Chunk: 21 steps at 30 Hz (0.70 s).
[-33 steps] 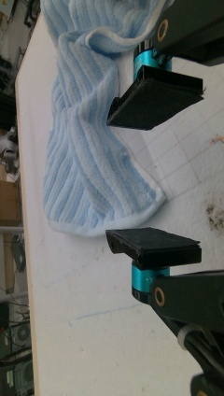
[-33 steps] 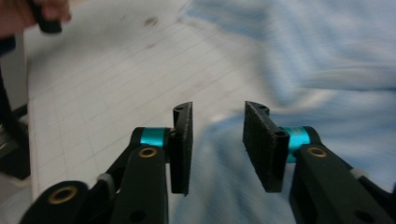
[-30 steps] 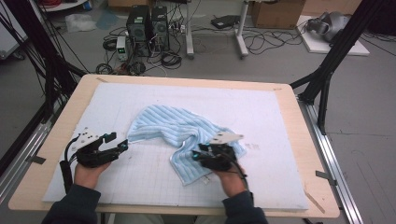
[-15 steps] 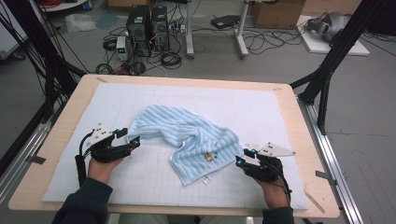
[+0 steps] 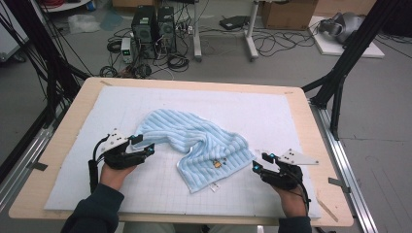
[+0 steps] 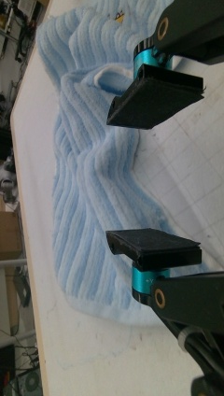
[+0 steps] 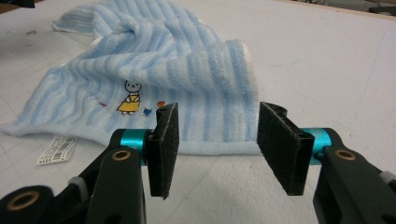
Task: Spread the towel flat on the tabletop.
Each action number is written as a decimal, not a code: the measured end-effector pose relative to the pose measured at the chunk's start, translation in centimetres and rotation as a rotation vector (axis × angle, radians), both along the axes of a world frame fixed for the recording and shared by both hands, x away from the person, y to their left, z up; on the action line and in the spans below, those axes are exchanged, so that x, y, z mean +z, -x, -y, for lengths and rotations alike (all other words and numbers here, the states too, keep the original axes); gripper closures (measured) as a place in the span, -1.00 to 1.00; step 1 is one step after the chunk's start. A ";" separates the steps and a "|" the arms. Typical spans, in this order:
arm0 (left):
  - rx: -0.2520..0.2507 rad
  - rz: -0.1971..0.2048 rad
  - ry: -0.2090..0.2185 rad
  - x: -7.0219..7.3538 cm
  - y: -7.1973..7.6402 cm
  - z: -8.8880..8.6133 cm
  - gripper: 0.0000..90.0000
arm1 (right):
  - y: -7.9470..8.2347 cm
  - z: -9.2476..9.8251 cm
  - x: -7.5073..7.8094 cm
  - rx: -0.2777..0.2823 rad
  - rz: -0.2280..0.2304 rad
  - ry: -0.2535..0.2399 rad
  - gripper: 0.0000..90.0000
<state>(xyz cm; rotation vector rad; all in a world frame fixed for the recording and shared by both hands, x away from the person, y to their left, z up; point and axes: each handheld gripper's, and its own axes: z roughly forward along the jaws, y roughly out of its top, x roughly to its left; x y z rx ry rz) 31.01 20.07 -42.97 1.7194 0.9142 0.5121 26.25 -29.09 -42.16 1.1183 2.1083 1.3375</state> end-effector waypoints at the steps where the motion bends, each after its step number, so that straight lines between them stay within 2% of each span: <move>1: -0.001 -0.001 0.001 0.0 0.1 0.2 -0.15 | 0.1 0.0 0.0 -0.001 0.001 0.000 0.07; 8: -0.017 0.001 0.005 0.0 0.0 1.7 -0.15 | 0.2 0.0 0.0 -0.003 0.002 0.001 0.09; 11: -0.010 -0.003 -0.003 -0.1 -0.2 2.0 -0.20 | 0.2 -0.2 0.0 0.006 -0.001 0.007 0.15; 13: -0.010 -0.009 0.006 -0.2 -0.3 2.1 -0.21 | 0.1 -0.4 -0.1 0.013 -0.002 0.010 0.15; 16: -0.024 -0.017 0.007 -0.2 -0.2 2.5 -0.22 | 0.0 -0.6 -0.2 0.012 -0.011 0.010 0.14; 21: -0.076 -0.040 -0.008 -0.5 -0.4 4.1 -0.19 | -0.2 -0.6 -0.3 0.007 -0.016 0.015 0.17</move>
